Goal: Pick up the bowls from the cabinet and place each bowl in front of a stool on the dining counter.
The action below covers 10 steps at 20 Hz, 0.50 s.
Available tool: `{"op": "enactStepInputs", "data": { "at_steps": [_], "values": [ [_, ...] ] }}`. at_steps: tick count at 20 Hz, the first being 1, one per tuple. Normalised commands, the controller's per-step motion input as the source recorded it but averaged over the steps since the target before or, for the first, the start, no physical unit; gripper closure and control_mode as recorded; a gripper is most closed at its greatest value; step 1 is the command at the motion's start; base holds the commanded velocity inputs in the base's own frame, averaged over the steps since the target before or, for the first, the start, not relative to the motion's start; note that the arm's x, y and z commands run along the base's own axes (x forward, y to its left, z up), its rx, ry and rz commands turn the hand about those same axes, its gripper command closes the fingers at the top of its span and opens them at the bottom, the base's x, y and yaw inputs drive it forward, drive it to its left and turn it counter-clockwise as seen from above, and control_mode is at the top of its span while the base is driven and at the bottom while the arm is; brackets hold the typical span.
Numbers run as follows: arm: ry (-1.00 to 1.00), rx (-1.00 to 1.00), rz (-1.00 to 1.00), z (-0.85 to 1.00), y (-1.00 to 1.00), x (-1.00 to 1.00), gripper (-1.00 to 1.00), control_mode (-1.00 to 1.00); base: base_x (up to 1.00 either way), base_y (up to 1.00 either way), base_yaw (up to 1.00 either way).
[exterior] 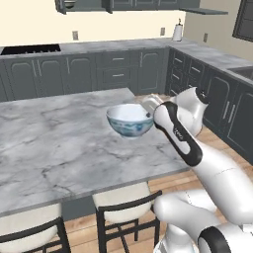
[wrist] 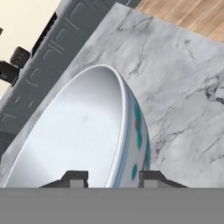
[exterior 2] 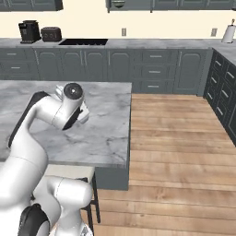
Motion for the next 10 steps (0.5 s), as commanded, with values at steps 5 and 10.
{"op": "enactStepInputs", "data": {
  "at_steps": [5, 10],
  "values": [
    [-0.05, 0.00, 0.00, -0.40, 0.00, 0.00, 1.00, -1.00, 0.00, 0.00, 0.00],
    [0.07, 0.00, 0.00, -0.51, 0.01, 0.00, 1.00, -1.00, 0.00, 0.00, 0.00]
  ]
}}
